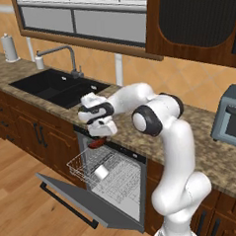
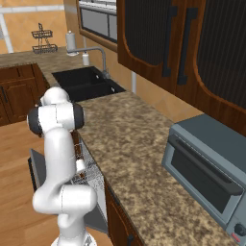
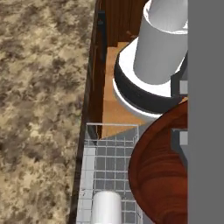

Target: Pick up the cup and bowl from the counter, place them in the dishwasher, and close the dishwasher door.

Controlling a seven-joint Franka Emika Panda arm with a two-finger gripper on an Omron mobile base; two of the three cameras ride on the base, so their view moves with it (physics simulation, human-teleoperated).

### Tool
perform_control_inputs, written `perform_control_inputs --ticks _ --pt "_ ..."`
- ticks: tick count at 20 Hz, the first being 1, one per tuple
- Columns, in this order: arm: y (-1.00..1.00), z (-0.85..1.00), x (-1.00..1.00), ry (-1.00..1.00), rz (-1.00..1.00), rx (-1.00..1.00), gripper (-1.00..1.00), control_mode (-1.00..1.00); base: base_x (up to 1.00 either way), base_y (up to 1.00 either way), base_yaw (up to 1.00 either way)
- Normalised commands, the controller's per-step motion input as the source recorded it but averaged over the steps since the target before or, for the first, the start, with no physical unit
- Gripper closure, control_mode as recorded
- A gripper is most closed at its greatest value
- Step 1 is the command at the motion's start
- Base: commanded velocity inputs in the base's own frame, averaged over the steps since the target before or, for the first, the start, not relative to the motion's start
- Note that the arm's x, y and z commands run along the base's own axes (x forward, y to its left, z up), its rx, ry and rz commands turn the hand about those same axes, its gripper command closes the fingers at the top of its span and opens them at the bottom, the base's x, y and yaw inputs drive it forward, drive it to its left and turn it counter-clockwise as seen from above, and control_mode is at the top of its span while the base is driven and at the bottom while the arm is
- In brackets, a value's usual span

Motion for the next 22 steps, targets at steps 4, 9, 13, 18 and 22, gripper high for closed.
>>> perform_control_inputs --ticks 4,9,13,18,22 --pt "0.0 -0.8 -0.8 0.0 -0.22 -0.41 1.0 -1.0 0.0 0.0 0.0" --pt "-0.05 -0.81 -0.14 0.0 -0.31 -0.36 1.0 -1.0 0.0 0.0 0.0" --pt "0.0 -0.72 -0.13 -0.04 -0.31 -0.32 1.0 -1.0 0.0 0.0 0.0" --pt "0.0 -0.3 0.04 -0.15 -0.25 -0.25 1.0 -1.0 0.0 0.0 0.0" --pt "0.26 -0.83 -0.18 -0.16 -0.17 -0.17 1.0 -1.0 0.0 0.0 0.0"
